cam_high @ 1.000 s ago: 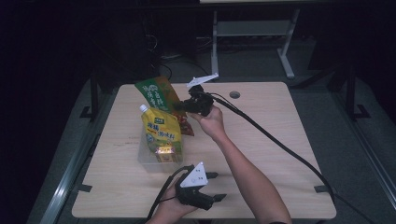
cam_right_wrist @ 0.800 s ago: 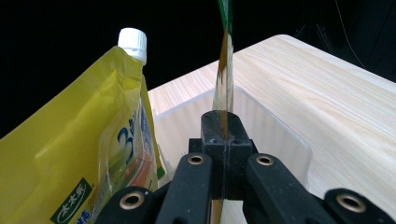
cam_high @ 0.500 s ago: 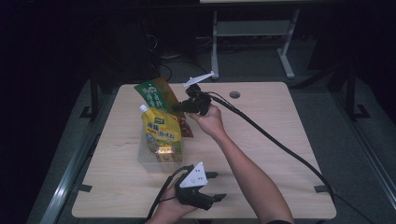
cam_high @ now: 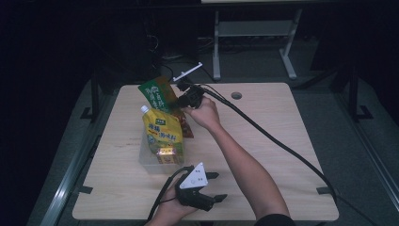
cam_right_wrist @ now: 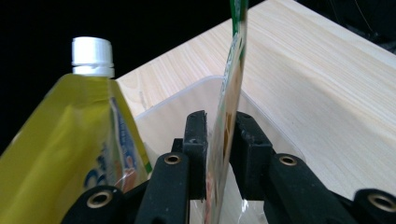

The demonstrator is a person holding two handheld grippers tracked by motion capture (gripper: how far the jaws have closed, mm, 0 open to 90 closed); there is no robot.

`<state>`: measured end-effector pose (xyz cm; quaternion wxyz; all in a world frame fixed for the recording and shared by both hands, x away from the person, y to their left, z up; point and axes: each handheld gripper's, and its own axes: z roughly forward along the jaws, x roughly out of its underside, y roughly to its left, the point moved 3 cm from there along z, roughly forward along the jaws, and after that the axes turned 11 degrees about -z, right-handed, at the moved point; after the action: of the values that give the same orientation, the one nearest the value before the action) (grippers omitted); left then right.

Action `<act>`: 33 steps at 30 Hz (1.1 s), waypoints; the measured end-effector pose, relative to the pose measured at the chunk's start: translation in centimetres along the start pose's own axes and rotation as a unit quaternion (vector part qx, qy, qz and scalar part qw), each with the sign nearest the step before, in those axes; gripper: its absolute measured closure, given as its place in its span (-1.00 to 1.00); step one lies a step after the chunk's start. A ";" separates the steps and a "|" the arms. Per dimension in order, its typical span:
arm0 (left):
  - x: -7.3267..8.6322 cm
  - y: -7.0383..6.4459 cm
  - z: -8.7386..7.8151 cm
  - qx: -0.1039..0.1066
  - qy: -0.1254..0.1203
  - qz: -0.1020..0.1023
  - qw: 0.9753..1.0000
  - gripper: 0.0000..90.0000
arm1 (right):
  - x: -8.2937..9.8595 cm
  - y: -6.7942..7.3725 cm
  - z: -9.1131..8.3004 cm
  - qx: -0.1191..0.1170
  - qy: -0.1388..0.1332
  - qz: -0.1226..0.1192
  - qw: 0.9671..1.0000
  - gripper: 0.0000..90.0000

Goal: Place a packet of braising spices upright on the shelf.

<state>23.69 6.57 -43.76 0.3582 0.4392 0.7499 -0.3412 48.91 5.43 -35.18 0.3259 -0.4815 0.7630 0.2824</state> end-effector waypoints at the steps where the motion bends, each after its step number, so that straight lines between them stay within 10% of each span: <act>1: 0.0 0.0 0.0 0.000 0.000 0.000 1.000 -0.32 | 0.0 -0.1 0.2 -0.001 0.002 0.003 1.000 0.70; 8: 0.0 0.0 -0.1 0.000 0.000 0.004 1.000 -0.32 | 0.2 -0.3 0.7 0.004 -0.002 0.019 1.000 0.99; 33: 0.2 -0.3 -0.1 0.006 0.003 0.007 1.000 -0.32 | 2.2 0.7 1.7 -0.005 -0.138 0.037 0.990 1.00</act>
<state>23.35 6.65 -43.78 0.3564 0.4475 0.7456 -0.3417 47.93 5.74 -37.87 0.4148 -0.4110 0.7269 0.3615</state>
